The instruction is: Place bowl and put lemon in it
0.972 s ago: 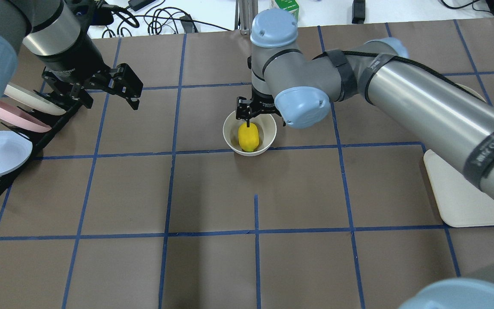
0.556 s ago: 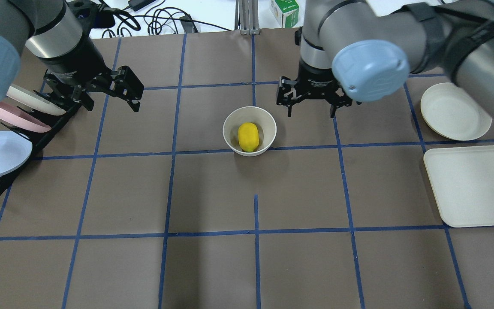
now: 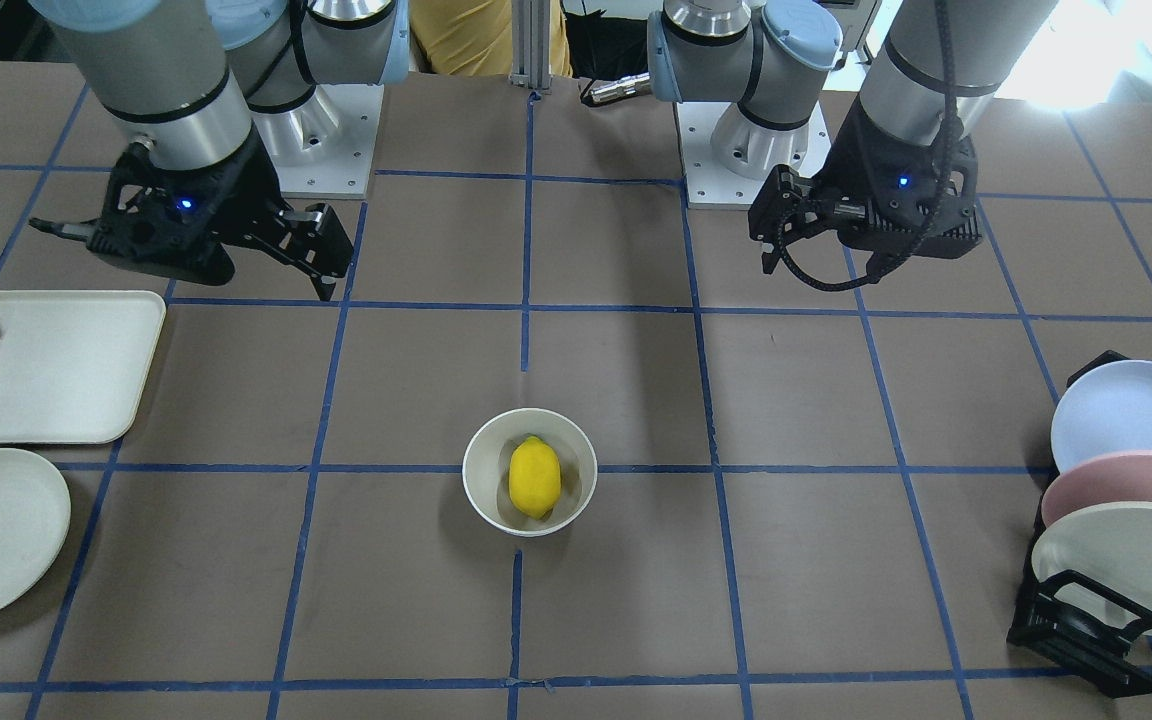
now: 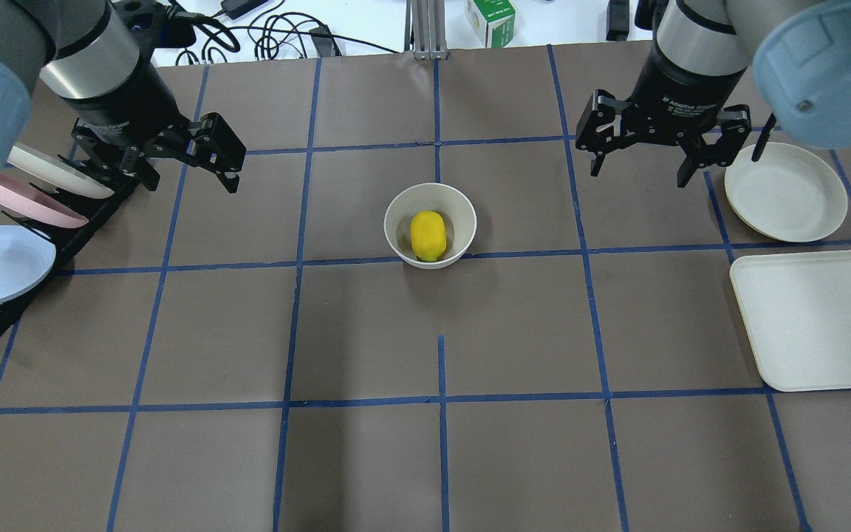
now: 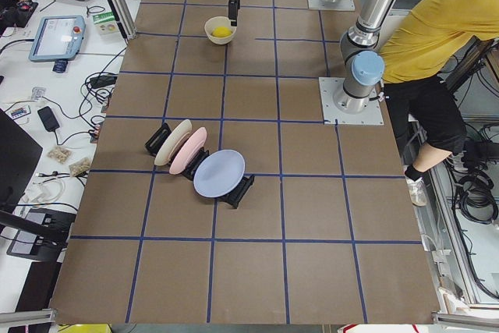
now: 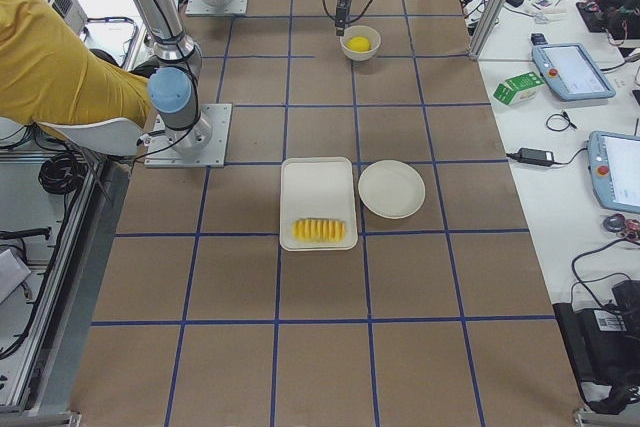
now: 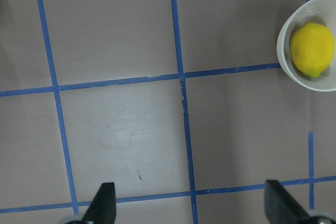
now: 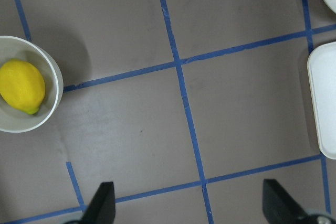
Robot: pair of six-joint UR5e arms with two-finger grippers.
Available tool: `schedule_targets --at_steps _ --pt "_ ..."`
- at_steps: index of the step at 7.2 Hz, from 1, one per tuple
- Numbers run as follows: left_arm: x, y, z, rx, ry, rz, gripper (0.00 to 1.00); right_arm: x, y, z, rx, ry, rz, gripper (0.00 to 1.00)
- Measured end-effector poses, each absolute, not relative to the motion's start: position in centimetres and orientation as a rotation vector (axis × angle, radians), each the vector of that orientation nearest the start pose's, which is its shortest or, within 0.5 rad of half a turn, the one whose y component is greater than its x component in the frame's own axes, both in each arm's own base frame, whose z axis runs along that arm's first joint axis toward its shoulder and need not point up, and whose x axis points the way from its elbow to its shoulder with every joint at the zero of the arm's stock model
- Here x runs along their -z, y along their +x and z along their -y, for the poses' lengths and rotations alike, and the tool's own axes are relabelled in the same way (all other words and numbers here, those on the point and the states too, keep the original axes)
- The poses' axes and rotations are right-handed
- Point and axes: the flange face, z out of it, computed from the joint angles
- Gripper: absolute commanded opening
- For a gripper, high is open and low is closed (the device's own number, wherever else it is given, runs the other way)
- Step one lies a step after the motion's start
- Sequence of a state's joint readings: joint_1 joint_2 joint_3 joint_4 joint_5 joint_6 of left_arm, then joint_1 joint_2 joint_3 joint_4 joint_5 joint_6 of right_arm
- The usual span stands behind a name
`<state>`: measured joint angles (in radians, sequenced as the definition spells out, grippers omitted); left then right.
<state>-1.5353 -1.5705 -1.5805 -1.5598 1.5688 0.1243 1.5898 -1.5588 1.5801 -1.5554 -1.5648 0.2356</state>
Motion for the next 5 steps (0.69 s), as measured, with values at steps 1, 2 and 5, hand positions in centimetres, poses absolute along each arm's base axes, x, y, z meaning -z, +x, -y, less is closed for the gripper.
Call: schedule_targets --at_steps 1,2,5 --pt "-48.4 -11.6 49.6 0.003 0.140 -3.140 1.00 -47.6 14.1 48.5 -0.104 0.324 -3.123 1.00" --pt "-48.4 -11.6 49.6 0.003 0.140 -3.141 1.00 -47.8 14.0 48.0 -0.124 0.303 -3.126 1.00" --pt "-48.5 -11.6 49.7 0.006 0.140 -3.143 1.00 -48.0 13.8 46.7 -0.118 0.266 -3.125 1.00"
